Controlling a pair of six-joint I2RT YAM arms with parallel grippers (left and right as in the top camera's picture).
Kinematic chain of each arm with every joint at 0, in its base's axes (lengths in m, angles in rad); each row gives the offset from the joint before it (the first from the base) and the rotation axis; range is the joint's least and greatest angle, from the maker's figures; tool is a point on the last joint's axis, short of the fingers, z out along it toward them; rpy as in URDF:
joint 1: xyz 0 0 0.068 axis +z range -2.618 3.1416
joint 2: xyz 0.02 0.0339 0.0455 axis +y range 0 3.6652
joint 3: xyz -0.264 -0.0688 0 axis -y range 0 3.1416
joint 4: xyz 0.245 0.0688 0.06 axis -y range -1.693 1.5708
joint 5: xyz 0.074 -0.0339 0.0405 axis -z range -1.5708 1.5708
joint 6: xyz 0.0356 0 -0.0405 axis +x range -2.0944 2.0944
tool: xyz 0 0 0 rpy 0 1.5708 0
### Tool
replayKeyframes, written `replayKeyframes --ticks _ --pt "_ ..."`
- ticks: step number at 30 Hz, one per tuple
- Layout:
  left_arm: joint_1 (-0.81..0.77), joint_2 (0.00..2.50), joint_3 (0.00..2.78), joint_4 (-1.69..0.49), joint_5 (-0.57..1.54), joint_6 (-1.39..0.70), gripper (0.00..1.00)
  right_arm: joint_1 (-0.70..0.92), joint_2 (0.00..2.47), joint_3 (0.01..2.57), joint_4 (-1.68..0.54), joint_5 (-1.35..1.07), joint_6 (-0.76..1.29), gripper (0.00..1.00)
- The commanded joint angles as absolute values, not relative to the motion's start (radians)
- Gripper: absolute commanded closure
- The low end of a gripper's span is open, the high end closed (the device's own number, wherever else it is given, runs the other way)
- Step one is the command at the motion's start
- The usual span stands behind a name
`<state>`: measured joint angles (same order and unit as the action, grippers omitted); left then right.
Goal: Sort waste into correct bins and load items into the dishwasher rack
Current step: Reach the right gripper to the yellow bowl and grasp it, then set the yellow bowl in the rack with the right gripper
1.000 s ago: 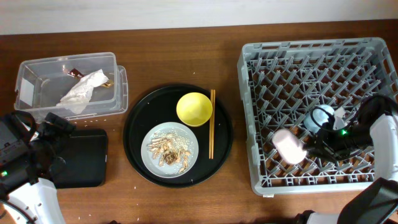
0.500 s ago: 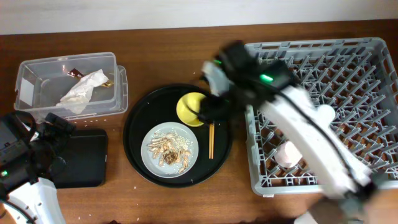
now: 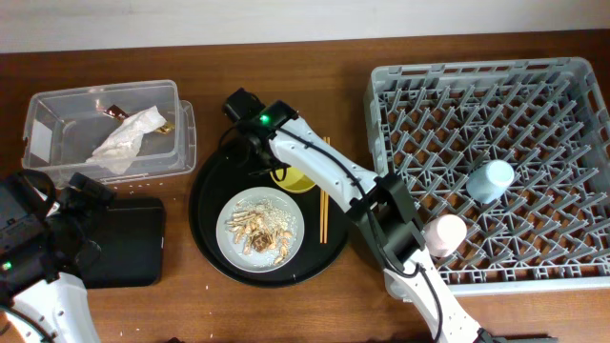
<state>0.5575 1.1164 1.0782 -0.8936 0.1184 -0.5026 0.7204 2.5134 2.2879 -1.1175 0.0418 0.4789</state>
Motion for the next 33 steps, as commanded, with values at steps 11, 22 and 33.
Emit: replayKeyframes --ticks 11,22,33 --pt "0.559 1.113 1.083 -0.892 0.114 -0.511 0.01 0.681 2.303 2.51 -1.304 -0.133 0.496 0.96" --pt "0.559 1.113 1.083 -0.892 0.114 -0.511 0.01 -0.065 1.946 2.222 -1.699 -0.88 -0.08 0.96" --pt "0.559 1.113 1.083 -0.892 0.114 -0.511 0.01 -0.301 1.871 1.314 -1.54 -1.343 -0.599 0.96"
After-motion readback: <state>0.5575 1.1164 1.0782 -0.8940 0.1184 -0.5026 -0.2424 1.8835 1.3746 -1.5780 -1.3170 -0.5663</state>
